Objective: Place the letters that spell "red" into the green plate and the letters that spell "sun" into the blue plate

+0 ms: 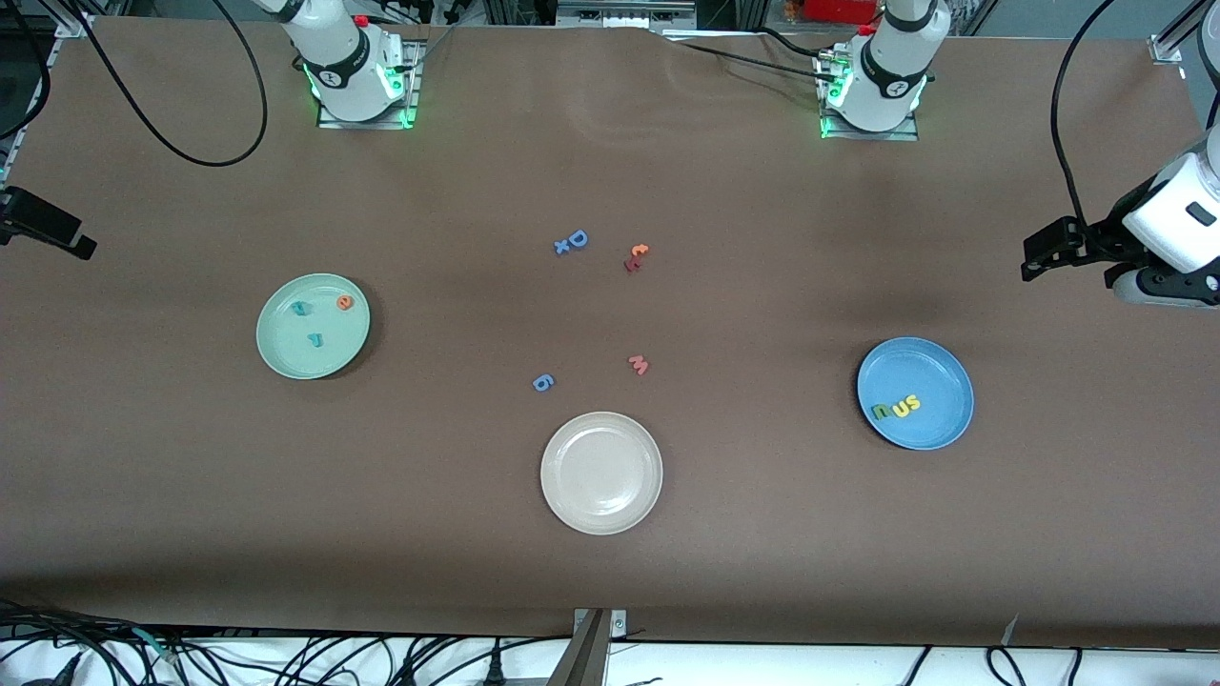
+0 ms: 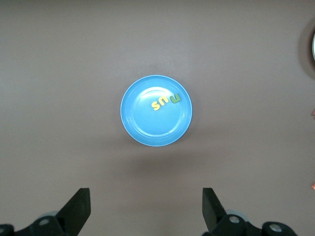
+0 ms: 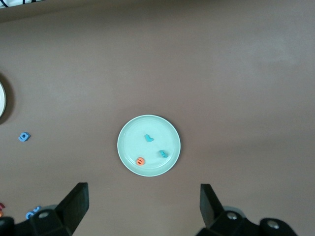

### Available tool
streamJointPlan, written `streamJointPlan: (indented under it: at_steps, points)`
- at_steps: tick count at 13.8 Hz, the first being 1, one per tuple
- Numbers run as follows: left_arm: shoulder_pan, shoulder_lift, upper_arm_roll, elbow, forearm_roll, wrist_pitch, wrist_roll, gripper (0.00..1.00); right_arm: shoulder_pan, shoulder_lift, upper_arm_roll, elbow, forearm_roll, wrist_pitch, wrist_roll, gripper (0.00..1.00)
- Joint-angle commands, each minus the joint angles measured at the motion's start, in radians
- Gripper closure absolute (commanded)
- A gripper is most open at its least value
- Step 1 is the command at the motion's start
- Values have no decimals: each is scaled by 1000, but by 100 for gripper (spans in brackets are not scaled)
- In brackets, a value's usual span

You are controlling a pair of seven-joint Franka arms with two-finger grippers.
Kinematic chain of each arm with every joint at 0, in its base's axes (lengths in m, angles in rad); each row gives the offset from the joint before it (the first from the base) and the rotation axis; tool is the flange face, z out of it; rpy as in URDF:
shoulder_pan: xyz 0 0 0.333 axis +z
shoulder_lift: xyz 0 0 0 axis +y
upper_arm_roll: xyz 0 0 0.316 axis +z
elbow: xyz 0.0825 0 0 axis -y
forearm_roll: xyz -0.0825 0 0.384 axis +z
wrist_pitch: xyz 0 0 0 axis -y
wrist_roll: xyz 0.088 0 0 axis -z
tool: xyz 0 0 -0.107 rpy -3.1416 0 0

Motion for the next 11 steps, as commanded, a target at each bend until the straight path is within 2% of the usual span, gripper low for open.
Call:
streamJointPlan:
  at_steps: [1, 11]
  points:
    - [-9, -21, 5, -11, 21, -14, 23, 0, 7, -12, 4, -4, -6, 19, 32, 0]
    - [4, -17, 5, -10, 16, -26, 20, 0, 19, -9, 6, -6, -3, 16, 66, 0]
